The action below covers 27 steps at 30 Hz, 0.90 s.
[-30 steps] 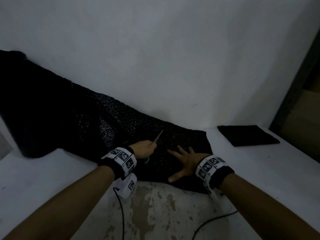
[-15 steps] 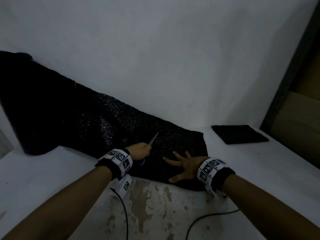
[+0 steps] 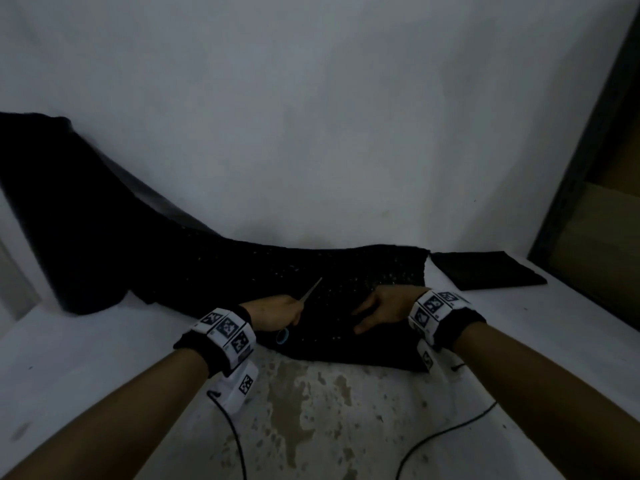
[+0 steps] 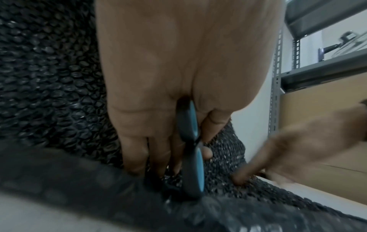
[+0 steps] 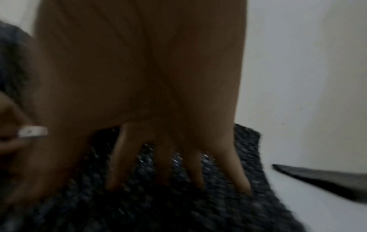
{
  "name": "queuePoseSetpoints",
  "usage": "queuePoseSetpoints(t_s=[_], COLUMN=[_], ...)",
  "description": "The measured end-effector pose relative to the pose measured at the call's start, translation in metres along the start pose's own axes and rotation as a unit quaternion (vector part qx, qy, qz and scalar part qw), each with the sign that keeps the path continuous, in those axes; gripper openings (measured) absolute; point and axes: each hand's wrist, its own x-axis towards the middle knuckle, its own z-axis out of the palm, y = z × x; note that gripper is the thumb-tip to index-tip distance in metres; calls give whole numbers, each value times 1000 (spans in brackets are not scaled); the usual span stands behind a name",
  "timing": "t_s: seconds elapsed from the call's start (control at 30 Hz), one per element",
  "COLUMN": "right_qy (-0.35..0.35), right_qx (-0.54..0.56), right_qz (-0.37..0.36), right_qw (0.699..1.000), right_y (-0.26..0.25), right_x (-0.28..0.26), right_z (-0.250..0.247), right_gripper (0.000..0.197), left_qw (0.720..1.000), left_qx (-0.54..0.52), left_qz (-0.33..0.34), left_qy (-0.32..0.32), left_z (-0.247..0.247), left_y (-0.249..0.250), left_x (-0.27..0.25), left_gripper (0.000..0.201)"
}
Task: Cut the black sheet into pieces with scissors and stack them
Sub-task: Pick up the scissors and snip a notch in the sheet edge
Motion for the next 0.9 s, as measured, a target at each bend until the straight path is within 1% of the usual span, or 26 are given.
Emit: queuePoseSetpoints(t_s=[0.03, 0.07, 0.1, 0.13, 0.2, 0.27, 0.33, 0.4, 0.47, 0.57, 0.6, 0.73, 0.8, 0.87, 0.9], right_qy=[63, 127, 180, 215, 239, 222, 175, 123, 101, 98, 92, 58, 49, 58, 75], right_qx=[15, 21, 25, 29, 47, 54, 34, -8, -39, -62, -62, -67, -53, -31, -22], right_qz=[-13, -27, -40, -52, -64, -57, -10, 39, 51, 53, 56, 71, 64, 47, 35], right_qw=[998, 991, 983, 975, 968, 972, 984, 992, 993, 992, 992, 994, 995, 997, 996], right_y=[-1, -4, -7, -12, -18, -19, -15, -7, 5, 20, 21, 21, 17, 10, 6], right_x=[7, 15, 24, 32, 50, 68, 86, 104, 119, 131, 130, 125, 118, 105, 97], right_z=[-3, -5, -7, -9, -12, -14, -14, -10, -4, 0, -1, -9, -14, -23, -29], right_gripper=[58, 55, 57, 61, 72, 74, 71, 74, 86, 109, 109, 101, 100, 94, 86], left_qw=[1000, 1000, 1000, 1000, 1000, 1000, 1000, 1000, 999, 1000, 1000, 1000, 1000, 999, 999], left_qx=[0, 0, 0, 0, 4, 11, 20, 22, 27, 24, 23, 12, -1, -4, -12], left_qz=[3, 5, 7, 6, 7, 10, 12, 16, 19, 13, 12, 1, -8, -8, -11], left_qy=[1, 3, 5, 4, -1, -2, 1, 0, -2, 1, 5, 14, 18, 36, 48], left_z=[0, -1, -1, -1, 0, 0, -2, -7, -13, -20, -22, -25, -26, -28, -29], left_y=[1, 2, 2, 3, 3, 2, -1, -4, -6, -7, -6, 0, 3, 6, 7], left_x=[2, 3, 5, 5, 7, 8, 9, 10, 12, 20, 24, 32, 33, 33, 33], left_gripper=[43, 44, 45, 44, 43, 43, 44, 42, 39, 41, 43, 42, 42, 42, 43])
